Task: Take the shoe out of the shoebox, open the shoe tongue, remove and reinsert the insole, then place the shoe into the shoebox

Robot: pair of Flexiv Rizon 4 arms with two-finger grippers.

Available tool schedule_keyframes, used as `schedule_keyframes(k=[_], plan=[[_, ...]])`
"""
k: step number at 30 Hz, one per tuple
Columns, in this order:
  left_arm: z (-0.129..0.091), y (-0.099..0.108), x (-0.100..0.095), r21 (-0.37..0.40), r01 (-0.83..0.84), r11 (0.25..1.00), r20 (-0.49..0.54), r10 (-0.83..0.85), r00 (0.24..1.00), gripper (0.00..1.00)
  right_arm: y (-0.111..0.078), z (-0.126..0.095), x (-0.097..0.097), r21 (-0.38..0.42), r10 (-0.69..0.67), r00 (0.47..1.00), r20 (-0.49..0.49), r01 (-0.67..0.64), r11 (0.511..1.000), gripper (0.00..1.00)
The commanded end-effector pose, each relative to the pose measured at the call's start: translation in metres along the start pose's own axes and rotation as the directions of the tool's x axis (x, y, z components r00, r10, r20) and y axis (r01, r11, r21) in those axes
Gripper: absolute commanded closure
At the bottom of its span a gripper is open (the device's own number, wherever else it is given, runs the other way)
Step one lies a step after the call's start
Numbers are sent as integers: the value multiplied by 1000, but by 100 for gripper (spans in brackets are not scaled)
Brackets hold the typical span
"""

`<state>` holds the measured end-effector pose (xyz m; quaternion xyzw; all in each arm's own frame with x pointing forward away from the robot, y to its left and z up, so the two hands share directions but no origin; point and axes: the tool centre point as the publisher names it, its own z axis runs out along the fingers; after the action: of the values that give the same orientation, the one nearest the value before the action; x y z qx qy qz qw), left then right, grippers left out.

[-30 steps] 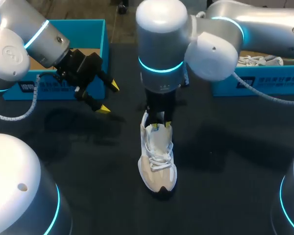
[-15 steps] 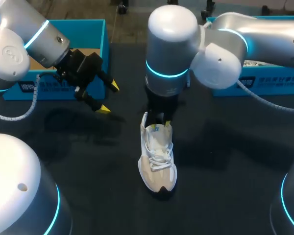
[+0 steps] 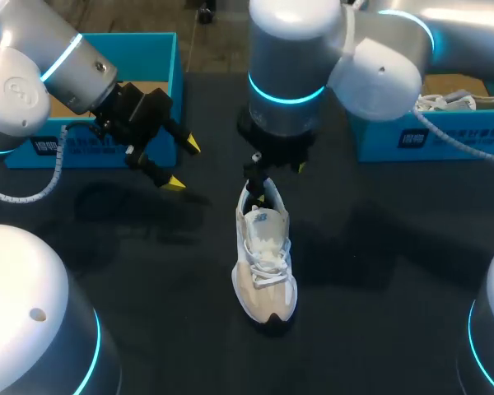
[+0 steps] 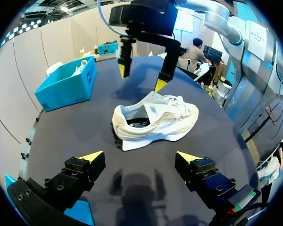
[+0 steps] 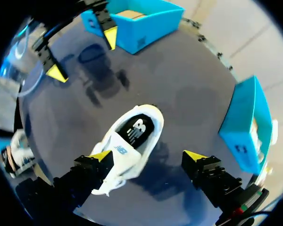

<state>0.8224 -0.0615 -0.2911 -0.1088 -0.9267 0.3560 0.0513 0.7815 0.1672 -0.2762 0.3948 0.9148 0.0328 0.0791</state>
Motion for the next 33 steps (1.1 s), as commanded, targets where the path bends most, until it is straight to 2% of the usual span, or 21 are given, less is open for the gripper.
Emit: schedule_keyframes(k=[1,6,18,27,32,33], plan=[[0,0,1,-2,0,1000,1,0,1000,0,13,1,-5,79,-204,978,33,201,976,0],[0,0,1,-2,0,1000,1,0,1000,0,24,13,-8,100,-299,954,27,295,950,0],[0,0,1,-2,0,1000,1,0,1000,0,52,54,-17,44,-433,901,-24,434,900,0],[0,0,1,-2,0,1000,1,0,1000,0,50,84,-20,42,-526,850,-36,527,849,0],[0,0,1,-2,0,1000,1,0,1000,0,49,96,-21,31,-538,842,-46,539,842,0],[0,0,1,-2,0,1000,1,0,1000,0,49,98,-21,28,-541,840,-48,543,839,4]])
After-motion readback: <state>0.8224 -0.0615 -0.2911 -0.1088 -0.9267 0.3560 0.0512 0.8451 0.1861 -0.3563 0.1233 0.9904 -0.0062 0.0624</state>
